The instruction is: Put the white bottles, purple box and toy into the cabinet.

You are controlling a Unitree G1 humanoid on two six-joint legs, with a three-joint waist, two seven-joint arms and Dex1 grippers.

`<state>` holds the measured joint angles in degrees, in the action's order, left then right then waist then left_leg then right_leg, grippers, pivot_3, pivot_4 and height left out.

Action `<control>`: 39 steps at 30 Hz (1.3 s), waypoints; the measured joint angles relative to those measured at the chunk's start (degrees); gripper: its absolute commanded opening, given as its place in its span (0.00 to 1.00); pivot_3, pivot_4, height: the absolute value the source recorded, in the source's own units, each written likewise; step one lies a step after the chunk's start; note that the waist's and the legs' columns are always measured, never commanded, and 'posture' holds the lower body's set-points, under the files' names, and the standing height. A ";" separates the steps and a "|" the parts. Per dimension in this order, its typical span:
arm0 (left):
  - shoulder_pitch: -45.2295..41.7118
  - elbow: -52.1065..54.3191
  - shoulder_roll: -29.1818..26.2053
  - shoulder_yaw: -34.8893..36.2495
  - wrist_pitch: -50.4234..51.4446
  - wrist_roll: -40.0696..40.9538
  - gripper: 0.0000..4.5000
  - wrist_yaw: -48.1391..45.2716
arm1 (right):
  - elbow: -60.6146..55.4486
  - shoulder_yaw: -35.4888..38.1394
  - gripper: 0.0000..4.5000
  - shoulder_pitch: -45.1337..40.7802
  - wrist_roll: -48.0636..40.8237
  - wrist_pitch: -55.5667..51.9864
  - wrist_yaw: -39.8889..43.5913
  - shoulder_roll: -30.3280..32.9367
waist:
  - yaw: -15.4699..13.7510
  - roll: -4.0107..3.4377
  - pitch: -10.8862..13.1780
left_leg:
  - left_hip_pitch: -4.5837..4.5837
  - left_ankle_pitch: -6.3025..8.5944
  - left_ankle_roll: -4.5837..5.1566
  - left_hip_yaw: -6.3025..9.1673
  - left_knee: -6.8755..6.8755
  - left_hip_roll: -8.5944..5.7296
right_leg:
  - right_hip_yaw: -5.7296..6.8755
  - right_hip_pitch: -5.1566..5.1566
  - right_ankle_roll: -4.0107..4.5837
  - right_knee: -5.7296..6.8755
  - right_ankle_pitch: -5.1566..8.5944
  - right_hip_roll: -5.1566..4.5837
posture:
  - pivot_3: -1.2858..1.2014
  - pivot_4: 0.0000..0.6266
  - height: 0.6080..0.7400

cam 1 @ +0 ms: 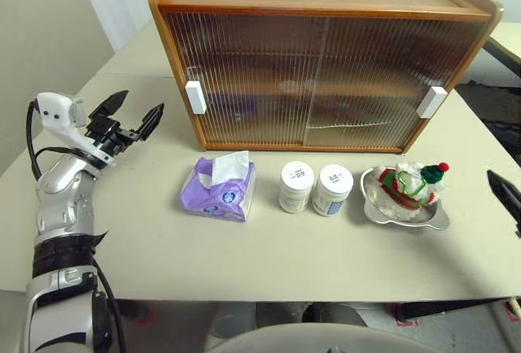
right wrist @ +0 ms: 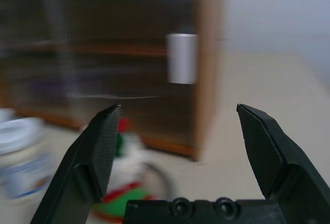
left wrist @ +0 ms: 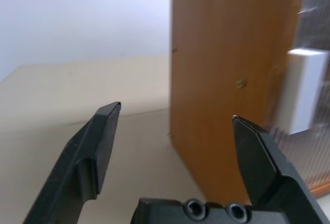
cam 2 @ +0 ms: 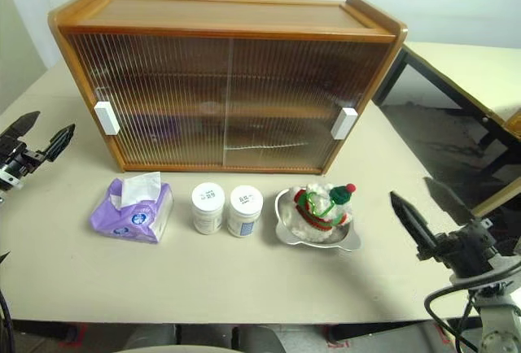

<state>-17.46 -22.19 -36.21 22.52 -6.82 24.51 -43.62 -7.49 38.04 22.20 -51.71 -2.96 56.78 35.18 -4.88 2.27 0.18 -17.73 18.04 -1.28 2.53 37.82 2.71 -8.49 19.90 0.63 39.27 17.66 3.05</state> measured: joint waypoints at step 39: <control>-2.31 -5.52 0.32 -4.55 -13.42 -2.73 0.01 -10.96 | -15.49 -17.18 1.00 -11.07 5.28 -11.97 1.57 -0.19 | 0.41 0.58 0.45 | -0.54 -0.19 0.14 0.47 0.22 -0.34 | -0.17 0.60 -0.41 -0.01 -0.21 0.02 | 0.57 0.00 1.00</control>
<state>-19.78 -27.71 -35.89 17.96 -20.23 21.78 -54.58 -22.98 20.86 11.13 -46.43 -14.93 58.36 34.98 -4.48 2.85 0.63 -18.26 17.86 -1.14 3.01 38.04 2.36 -8.66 20.49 0.22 39.25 17.45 3.07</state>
